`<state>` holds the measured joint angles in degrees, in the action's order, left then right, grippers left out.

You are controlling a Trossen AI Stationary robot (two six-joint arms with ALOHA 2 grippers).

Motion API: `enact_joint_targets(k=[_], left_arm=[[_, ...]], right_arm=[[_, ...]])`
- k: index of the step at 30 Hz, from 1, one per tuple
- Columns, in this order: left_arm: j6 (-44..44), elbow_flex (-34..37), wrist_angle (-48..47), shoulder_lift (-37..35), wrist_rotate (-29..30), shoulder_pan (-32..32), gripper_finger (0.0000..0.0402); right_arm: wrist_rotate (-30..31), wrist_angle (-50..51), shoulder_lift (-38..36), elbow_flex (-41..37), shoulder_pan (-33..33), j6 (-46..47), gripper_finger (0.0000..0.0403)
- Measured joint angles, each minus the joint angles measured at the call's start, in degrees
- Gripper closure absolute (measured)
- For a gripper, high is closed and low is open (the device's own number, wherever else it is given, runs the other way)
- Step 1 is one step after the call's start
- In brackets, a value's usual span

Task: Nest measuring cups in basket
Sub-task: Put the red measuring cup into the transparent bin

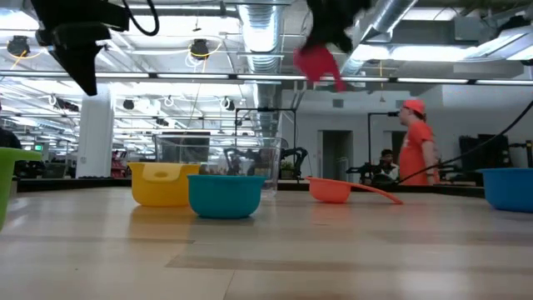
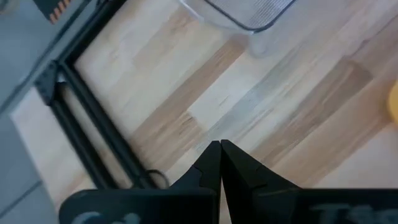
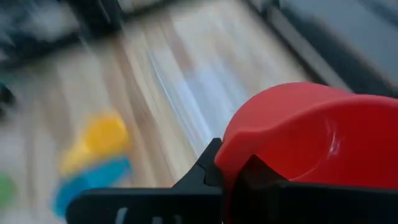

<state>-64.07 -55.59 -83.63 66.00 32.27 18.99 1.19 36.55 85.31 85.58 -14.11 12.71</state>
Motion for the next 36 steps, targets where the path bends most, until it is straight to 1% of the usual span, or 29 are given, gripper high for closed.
enact_joint_targets(k=[3, 6, 9, 12, 15, 19, 21, 23, 26, 36], left_arm=[[0.38, 0.0, -1.4, 0.0, 0.0, 0.97, 0.0401], [0.37, 0.0, -1.08, 0.0, 0.5, 1.57, 0.0402], [0.72, 0.0, -0.27, 0.0, 1.74, 1.67, 0.0401], [0.7, 0.0, -0.5, 0.0, 3.16, 1.67, 0.0401], [0.71, 0.0, -0.51, 0.0, 3.54, 1.67, 0.0401], [0.83, 0.0, -0.61, 0.0, 2.95, 1.67, 0.0401], [0.83, 0.0, -1.01, 0.0, 2.51, 1.67, 0.0401], [0.83, 0.0, -0.95, 0.0, 2.56, 1.67, 0.0401], [0.83, 0.0, -0.93, 0.0, 2.67, 1.65, 0.0401], [2.09, 0.0, -0.89, 0.0, 2.67, 1.65, 0.0401]], right_arm=[[0.0, -5.78, 2.34, 4.91, 1.08, 2.39, 0.0392], [0.02, -11.9, 6.37, 9.39, 1.88, 5.18, 0.0392], [0.02, -18.71, 11.48, 14.44, 2.6, 6.85, 0.0392], [0.09, -20.85, 17.91, 20.5, 2.93, 8.75, 0.0392], [0.06, -19.42, 24.3, 26.76, 2.86, 11.93, 0.0392], [0.13, -10.08, 31.26, 34.86, 2.46, 16.72, 0.0392], [0.23, -5.11, 34.27, 37.95, 2.34, 18.46, 0.0392], [0.26, -2.44, 36.78, 40.18, 2.3, 20.13, 0.0392], [0.24, -2.42, 39.67, 42.07, 2.34, 22.33, 0.0392], [0.32, -0.62, 47.62, 42.18, 2.34, 32.11, 0.0394]])
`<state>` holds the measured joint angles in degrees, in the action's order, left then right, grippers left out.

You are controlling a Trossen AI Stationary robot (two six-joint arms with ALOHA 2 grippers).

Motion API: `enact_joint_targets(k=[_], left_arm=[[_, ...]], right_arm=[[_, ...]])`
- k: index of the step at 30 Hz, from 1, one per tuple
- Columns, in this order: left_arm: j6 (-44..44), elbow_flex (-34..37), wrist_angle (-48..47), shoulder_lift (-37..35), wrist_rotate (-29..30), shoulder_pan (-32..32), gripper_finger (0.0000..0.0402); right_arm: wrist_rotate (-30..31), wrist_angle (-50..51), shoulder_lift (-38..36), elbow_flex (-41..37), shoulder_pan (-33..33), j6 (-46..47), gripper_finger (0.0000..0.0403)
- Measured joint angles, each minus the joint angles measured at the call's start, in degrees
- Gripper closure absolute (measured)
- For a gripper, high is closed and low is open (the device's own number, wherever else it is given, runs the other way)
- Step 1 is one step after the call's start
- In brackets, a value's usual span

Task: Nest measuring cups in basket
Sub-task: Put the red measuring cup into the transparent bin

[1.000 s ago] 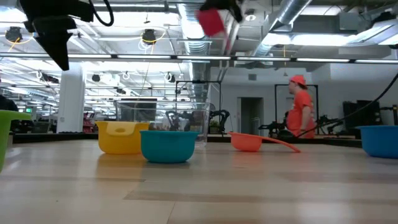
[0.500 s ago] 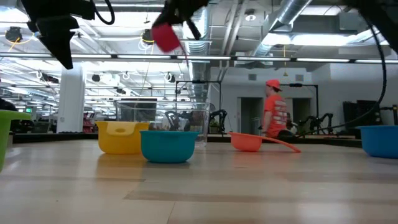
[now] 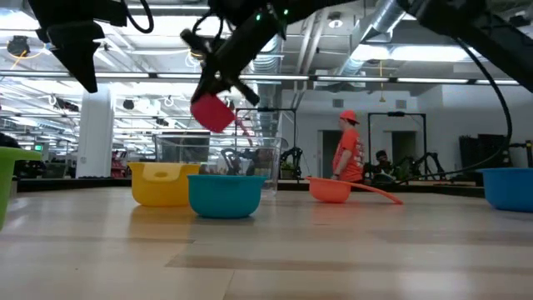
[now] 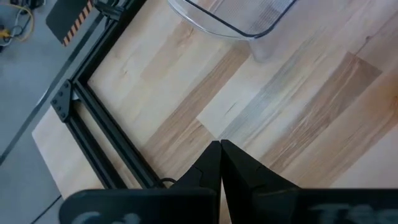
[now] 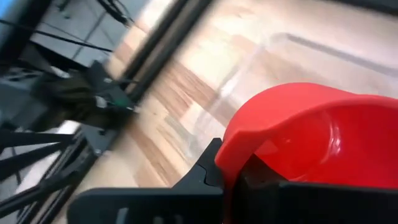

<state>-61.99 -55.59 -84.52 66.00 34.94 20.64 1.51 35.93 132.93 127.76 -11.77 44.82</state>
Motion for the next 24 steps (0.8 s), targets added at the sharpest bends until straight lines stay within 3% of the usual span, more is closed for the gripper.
enact_joint_targets(k=[8, 24], left_arm=[[1.34, 0.0, -0.01, 0.0, -0.09, 0.0, 0.0401], [1.8, 0.0, 0.68, 0.0, -0.09, 0.0, 0.0401]], right_arm=[[4.47, 4.79, 1.96, 0.13, -0.04, 0.37, 0.0385], [1.51, 5.87, 3.32, -0.02, -0.35, -6.28, 0.0352]])
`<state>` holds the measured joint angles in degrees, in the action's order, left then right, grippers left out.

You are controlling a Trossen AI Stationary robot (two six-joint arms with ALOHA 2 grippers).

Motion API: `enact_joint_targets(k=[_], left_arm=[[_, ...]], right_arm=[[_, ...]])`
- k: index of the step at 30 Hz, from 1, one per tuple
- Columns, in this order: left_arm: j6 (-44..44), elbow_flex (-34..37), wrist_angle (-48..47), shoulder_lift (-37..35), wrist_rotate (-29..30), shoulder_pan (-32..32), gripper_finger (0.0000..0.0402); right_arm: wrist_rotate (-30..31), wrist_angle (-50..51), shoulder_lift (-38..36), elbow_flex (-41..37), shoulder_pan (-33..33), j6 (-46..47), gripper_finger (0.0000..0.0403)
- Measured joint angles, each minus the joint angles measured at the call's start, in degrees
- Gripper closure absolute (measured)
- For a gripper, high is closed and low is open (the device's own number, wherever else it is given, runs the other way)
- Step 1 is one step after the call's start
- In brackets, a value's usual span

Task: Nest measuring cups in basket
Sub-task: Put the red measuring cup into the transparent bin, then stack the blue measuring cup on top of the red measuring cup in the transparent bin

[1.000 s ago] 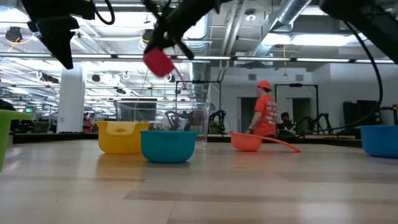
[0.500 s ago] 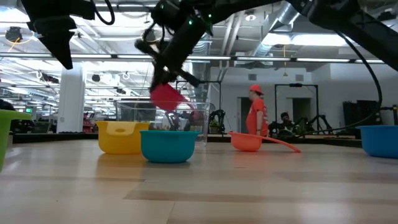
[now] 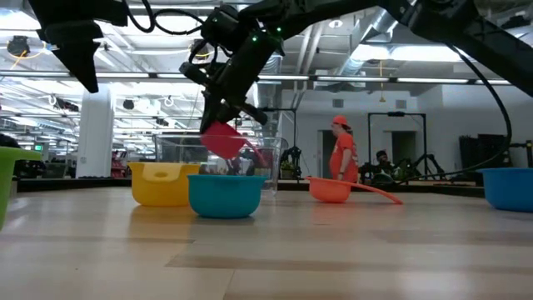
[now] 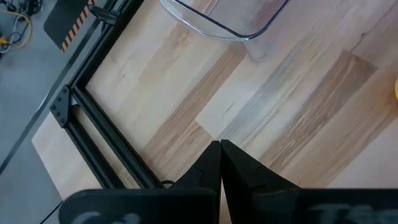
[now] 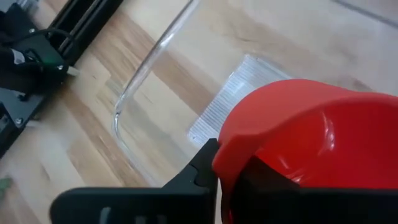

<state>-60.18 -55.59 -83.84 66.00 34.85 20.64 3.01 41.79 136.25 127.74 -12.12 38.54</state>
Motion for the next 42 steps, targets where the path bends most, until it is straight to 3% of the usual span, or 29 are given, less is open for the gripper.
enact_joint_targets(k=[14, 22, 26, 30, 36, 40, 42], left_arm=[[-0.02, 0.0, 1.07, 0.0, -0.57, 0.0, 0.0401], [-0.02, 0.0, 1.07, 0.0, -0.57, 0.0, 0.0401], [0.31, 0.0, 1.06, 0.0, -0.62, 0.0, 0.0401], [1.42, 0.0, 0.99, 0.0, -1.49, 0.02, 0.0401], [1.46, 0.0, 0.98, -0.02, -1.4, 0.0, 0.0401], [1.21, 0.0, 1.34, -0.02, -1.38, 0.0, 0.0401], [1.15, 0.0, 1.8, 0.0, -1.38, 0.02, 0.0401]], right_arm=[[-0.23, 2.3, 0.0, 0.0, 0.37, -0.02, 0.0248], [-0.11, 1.08, -0.22, 0.0, -0.05, -0.02, 0.0223], [-1.09, 2.29, -4.09, -0.02, -0.72, -0.97, 0.0227], [1.44, 9.64, -10.92, 0.04, -0.46, -6.04, 0.0244], [9.17, 34.05, -22.21, 0.04, 2.93, -9.99, 0.0273], [14.62, 49.35, -26.61, -0.07, 7.06, -4.35, 0.0288], [17.57, 46.89, -29.35, -3.21, 9.66, -1.36, 0.0294]])
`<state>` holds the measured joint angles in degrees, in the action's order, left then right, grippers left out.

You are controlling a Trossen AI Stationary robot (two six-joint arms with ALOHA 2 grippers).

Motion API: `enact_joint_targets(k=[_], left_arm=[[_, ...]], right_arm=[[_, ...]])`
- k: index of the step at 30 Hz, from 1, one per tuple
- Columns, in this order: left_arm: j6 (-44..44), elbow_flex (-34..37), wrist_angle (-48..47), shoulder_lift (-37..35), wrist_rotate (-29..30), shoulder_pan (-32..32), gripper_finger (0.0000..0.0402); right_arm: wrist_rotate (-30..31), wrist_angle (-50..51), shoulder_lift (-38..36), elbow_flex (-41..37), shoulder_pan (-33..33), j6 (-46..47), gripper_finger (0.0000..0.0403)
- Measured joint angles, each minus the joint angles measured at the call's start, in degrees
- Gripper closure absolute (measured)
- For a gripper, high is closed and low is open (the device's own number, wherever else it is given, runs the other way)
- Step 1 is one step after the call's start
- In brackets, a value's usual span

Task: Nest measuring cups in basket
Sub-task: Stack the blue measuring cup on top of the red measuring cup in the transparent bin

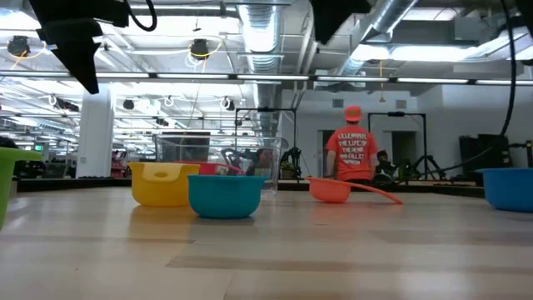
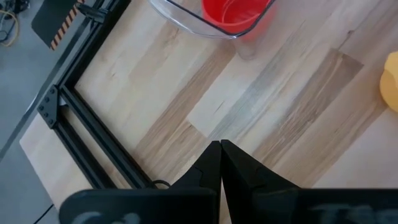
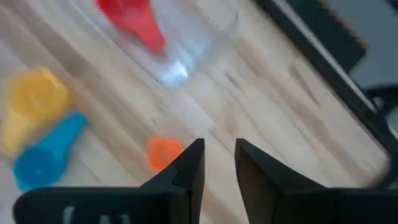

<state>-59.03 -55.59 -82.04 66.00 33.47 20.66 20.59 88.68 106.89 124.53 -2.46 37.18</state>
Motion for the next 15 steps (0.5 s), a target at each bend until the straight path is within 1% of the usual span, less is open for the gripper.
enact_joint_targets(k=[2, 4, 5, 7, 9, 11, 12, 15], left_arm=[[0.17, 0.0, 0.68, -0.02, 0.0, 0.0, 0.0401], [0.31, 0.0, 1.06, 0.0, 0.02, 0.01, 0.0401], [0.31, 0.0, 0.96, 0.0, 0.02, 0.0, 0.0401], [0.31, 0.0, 1.0, -0.02, 0.07, -0.02, 0.0401], [0.31, 0.0, 0.99, -0.02, 0.07, -0.02, 0.0401], [0.22, 0.0, 1.0, -0.02, 0.0, -0.02, 0.0401], [0.05, 0.0, 1.0, -0.02, 0.0, -0.02, 0.0401], [0.04, 0.0, 1.28, -0.02, -0.02, -0.01, 0.0401]], right_arm=[[0.16, -0.96, -3.13, -3.43, 2.21, 0.99, 0.0299], [1.04, 1.26, -5.61, -7.67, 4.28, 6.41, 0.0305], [1.4, 1.73, -7.0, -11.49, 5.07, 8.31, 0.0307], [1.8, -1.04, -10.46, -20.16, 6.55, 10.84, 0.0311], [1.27, -1.39, -14.35, -28.2, 7.37, 16.71, 0.0315], [-1.84, 0.48, -18.83, -37.26, 7.98, 23.66, 0.0318], [-3.6, -0.11, -20.55, -41.46, 8.36, 27.15, 0.0319], [-9.05, -8.44, -26.59, -53.83, 10.21, 36.11, 0.0321]])
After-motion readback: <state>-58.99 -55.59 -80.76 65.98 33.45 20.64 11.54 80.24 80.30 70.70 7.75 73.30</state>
